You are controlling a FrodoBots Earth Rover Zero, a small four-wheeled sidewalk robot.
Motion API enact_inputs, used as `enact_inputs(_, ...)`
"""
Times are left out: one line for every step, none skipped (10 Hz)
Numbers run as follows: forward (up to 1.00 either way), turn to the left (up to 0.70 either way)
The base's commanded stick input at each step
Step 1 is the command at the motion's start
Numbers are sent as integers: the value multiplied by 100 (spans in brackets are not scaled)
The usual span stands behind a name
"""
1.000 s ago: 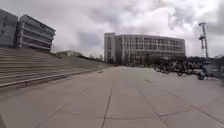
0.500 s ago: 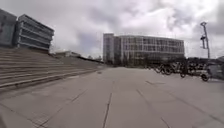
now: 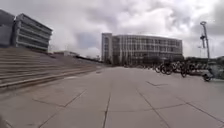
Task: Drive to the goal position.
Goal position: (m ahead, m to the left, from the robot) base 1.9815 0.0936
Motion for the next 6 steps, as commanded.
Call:
enact_inputs(70,0)
enact_inputs(70,0)
enact_inputs(70,0)
enact_inputs(70,0)
enact_inputs(70,0)
enact_inputs(70,0)
